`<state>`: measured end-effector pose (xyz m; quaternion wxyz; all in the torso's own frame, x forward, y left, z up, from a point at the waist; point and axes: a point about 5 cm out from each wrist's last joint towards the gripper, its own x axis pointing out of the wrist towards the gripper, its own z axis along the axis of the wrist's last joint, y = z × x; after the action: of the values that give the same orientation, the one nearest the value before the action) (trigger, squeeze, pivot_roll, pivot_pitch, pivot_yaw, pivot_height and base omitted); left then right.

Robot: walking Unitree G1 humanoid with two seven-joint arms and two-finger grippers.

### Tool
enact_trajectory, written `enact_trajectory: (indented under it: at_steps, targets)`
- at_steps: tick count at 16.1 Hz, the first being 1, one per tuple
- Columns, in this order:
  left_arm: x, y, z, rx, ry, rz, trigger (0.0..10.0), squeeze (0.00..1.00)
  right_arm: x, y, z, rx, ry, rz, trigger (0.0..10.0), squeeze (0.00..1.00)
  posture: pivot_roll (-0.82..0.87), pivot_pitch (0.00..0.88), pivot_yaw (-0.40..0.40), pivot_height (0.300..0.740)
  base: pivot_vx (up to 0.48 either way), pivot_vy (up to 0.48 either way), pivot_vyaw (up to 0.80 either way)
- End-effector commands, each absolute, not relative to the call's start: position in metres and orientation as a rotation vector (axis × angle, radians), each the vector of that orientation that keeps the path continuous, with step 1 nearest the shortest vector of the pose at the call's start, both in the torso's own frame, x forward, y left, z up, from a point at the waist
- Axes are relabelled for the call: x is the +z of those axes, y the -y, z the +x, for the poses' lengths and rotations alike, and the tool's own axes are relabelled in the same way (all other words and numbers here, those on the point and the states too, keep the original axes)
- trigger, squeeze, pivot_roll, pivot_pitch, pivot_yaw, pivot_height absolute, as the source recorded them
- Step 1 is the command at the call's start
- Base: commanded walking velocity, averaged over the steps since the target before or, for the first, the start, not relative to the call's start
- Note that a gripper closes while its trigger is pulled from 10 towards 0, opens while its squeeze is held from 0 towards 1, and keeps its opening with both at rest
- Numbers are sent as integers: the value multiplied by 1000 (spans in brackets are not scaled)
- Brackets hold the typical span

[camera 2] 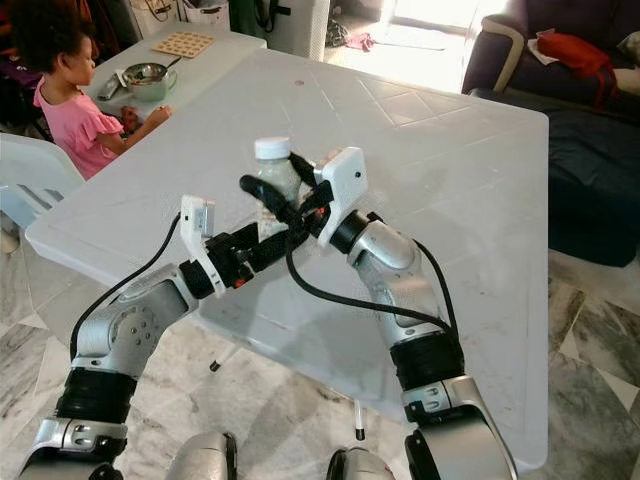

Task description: Restocking fridge

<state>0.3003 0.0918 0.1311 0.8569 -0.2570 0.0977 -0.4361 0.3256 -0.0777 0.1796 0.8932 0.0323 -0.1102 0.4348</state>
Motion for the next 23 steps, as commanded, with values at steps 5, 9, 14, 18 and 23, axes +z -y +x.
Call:
enact_trajectory:
  at_steps: [5, 9, 14, 18, 23]
  targets:
    - [138, -92, 293, -980, -160, -504, 0, 0, 188, 80, 322, 966, 225, 82, 10000, 0, 84, 27, -34, 740, 0, 0, 0]
    - [136, -92, 292, -986, -158, -497, 0, 0, 185, 78, 320, 995, 200, 79, 10000, 0, 84, 26, -32, 740, 0, 0, 0]
    - [137, -88, 291, -1006, -152, -531, 0, 0, 187, 76, 317, 1030, 185, 119, 10000, 0, 77, 24, -35, 740, 0, 0, 0]
    - [135, -88, 288, -1029, -145, -522, 0, 0, 187, 74, 316, 1044, 176, 127, 10000, 0, 78, 23, -38, 740, 0, 0, 0]
    - [130, -86, 284, -1058, -172, -507, 0, 0, 188, 69, 311, 1081, 163, 134, 10000, 0, 79, 22, -39, 740, 0, 0, 0]
